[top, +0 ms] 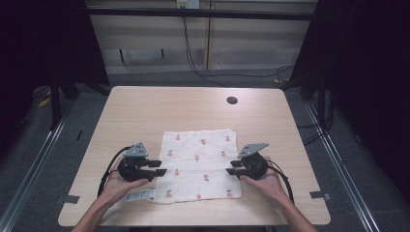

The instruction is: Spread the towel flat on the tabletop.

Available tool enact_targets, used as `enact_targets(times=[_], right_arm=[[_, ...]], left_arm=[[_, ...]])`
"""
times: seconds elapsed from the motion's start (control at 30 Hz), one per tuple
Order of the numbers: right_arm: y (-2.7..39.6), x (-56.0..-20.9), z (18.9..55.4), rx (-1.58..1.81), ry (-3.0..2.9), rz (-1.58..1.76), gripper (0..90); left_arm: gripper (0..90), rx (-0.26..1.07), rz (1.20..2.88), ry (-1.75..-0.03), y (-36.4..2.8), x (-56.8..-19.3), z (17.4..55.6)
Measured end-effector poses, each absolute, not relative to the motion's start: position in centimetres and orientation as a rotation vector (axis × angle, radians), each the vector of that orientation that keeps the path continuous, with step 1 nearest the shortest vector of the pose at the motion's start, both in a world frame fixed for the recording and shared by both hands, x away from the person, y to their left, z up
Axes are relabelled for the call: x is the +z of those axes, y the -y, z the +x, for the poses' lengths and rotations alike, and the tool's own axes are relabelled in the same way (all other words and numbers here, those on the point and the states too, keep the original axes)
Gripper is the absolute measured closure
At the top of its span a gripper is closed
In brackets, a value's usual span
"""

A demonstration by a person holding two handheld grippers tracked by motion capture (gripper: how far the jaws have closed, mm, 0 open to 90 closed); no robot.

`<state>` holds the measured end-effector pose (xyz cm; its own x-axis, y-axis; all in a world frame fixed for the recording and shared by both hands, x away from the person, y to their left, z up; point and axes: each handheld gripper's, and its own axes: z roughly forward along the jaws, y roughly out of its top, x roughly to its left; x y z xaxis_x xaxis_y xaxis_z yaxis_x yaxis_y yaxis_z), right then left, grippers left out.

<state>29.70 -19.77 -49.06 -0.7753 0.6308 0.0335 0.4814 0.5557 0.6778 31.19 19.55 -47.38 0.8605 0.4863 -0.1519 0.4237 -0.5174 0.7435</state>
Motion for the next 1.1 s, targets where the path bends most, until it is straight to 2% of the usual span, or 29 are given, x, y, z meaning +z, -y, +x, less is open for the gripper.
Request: enact_targets(times=[0.1, 0.23, 0.3, 0.53, 0.77, 1.1], right_arm=[[19.8, -49.7, 29.6, 1.014, -2.583, 0.933, 64.8], [19.9, -49.6, 29.3, 1.005, -2.602, 0.932, 81.4], [20.0, -49.6, 29.2, 1.012, -2.608, 0.933, 86.2], [20.7, -49.6, 28.2, 1.049, -2.623, 0.971, 86.9], [21.1, -49.6, 27.3, 1.063, -2.636, 0.978, 87.1], [21.5, -49.5, 25.2, 1.081, -2.671, 0.977, 88.0]], left_arm=[[51.4, 0.100, 2.213, -0.649, -19.2, -48.1, 31.1], [52.1, 0.121, 2.253, -0.638, -18.9, -48.7, 31.3], [53.2, 0.120, 2.258, -0.650, -18.8, -48.9, 31.4], [60.9, 0.107, 2.301, -0.612, -18.3, -49.5, 31.1], [86.3, 0.095, 2.323, -0.605, -18.0, -49.4, 30.2], [88.7, -0.011, 2.313, -0.594, -18.8, -49.4, 28.2]])
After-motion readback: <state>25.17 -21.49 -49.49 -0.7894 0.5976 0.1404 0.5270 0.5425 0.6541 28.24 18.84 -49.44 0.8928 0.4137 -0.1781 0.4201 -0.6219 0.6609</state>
